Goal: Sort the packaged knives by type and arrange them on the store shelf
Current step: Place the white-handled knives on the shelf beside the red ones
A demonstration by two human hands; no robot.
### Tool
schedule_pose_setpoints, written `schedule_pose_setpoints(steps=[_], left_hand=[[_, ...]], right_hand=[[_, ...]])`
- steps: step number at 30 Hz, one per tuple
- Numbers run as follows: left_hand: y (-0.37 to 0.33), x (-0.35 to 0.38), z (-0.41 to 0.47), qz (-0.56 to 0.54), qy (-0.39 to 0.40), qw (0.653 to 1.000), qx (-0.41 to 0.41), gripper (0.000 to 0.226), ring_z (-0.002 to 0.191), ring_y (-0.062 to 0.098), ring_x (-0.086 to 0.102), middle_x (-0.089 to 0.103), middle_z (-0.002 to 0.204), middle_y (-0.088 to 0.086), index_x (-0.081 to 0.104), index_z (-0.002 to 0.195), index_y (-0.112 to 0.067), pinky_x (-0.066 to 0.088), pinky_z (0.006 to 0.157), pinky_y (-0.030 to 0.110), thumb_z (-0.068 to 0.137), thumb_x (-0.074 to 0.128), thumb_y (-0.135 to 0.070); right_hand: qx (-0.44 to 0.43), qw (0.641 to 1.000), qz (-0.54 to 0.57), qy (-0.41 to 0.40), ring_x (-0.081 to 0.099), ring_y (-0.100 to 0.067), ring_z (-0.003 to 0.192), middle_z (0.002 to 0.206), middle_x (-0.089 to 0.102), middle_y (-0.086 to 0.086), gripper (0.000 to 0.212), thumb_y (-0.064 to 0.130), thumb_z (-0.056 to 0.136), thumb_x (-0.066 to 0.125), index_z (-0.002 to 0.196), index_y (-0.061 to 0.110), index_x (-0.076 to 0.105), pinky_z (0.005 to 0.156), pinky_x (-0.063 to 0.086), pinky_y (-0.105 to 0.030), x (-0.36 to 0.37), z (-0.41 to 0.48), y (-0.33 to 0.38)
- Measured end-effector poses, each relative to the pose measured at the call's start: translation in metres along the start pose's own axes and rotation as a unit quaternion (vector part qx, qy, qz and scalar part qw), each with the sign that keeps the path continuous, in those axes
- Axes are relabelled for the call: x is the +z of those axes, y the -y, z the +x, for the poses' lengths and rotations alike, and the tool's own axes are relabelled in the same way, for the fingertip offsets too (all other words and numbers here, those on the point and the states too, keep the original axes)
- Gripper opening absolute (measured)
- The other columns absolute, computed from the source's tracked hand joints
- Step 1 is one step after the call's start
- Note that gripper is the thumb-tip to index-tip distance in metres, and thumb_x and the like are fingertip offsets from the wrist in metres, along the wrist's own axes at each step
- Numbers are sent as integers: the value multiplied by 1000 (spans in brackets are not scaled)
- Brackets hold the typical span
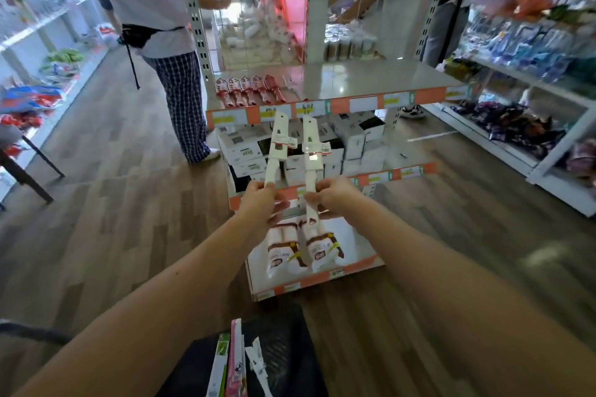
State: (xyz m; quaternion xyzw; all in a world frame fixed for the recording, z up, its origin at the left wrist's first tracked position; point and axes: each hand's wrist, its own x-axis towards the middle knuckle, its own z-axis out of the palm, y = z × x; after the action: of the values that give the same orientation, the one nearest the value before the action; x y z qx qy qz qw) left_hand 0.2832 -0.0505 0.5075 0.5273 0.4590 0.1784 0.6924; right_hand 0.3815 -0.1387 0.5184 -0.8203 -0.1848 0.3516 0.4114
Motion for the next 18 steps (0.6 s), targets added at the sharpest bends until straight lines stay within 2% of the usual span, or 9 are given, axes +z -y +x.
schedule_pose_setpoints(steps=[2, 3, 7, 10, 12, 14, 16, 18], left_hand=[[-10, 8, 3, -9, 8, 1000, -5, 10, 67, 12, 55, 53, 76, 2, 43, 98, -15, 40, 58, 26, 101, 34, -16], [-15, 13, 7, -13, 11, 1000, -5, 9, 66, 13, 54, 52, 76, 2, 43, 101, -14, 40, 58, 26, 101, 34, -16], [-36, 42, 35, -32, 3, 999, 3, 9, 65, 12, 54, 51, 76, 2, 39, 103, -14, 37, 50, 25, 102, 32, -19], [-57, 69, 68, -40, -11, 999, 22, 10, 65, 11, 53, 50, 75, 1, 38, 102, -14, 37, 53, 24, 103, 30, -20], [-75, 89, 95, -35, -24, 998, 41, 12, 64, 10, 53, 51, 75, 1, 38, 103, -13, 38, 54, 24, 103, 30, -21], [-92, 107, 123, -47, -42, 997, 44, 15, 59, 10, 53, 52, 74, 2, 40, 105, -11, 39, 49, 23, 103, 30, -21], [-108, 126, 149, -58, -56, 996, 38, 20, 43, 8, 51, 51, 72, 6, 43, 109, -8, 36, 35, 17, 103, 30, -22], [-119, 144, 172, -68, -73, 995, 29, 22, 30, 5, 47, 50, 70, 7, 45, 110, -7, 31, 29, 11, 103, 29, -21]], right_hand=[[-21, 999, -25, -10, 64, -26, 103, 109, 66, -10, 33, 22, 88, 65, 116, 6, 62, 89, 54, -35, -9, 4, 7], [-28, 999, -31, -17, 64, -25, 102, 108, 66, -11, 34, 23, 88, 64, 117, 6, 62, 92, 53, -37, -15, 7, 10], [-25, 999, -13, -17, 63, -20, 87, 102, 66, -11, 30, 17, 89, 63, 117, 4, 62, 81, 56, -30, -46, 33, 21], [-30, 999, -28, -22, 62, -20, 83, 108, 67, -15, 29, 17, 90, 62, 114, 1, 62, 66, 56, -25, -75, 68, 33], [-41, 998, -33, -30, 62, -18, 75, 102, 67, -16, 30, 17, 90, 63, 113, -3, 62, 70, 58, -28, -96, 99, 44], [-52, 998, -37, -22, 60, -14, 67, 83, 62, -9, 19, 16, 89, 63, 101, 1, 65, 79, 57, -30, -116, 133, 55], [-64, 997, -52, -8, 63, -17, 72, 79, 60, -6, 10, 17, 88, 65, 81, 10, 64, 84, 57, -33, -134, 164, 67], [-71, 995, -63, 16, 62, -16, 71, 75, 58, -5, 22, 16, 88, 65, 68, 13, 56, 76, 58, -33, -150, 190, 75]])
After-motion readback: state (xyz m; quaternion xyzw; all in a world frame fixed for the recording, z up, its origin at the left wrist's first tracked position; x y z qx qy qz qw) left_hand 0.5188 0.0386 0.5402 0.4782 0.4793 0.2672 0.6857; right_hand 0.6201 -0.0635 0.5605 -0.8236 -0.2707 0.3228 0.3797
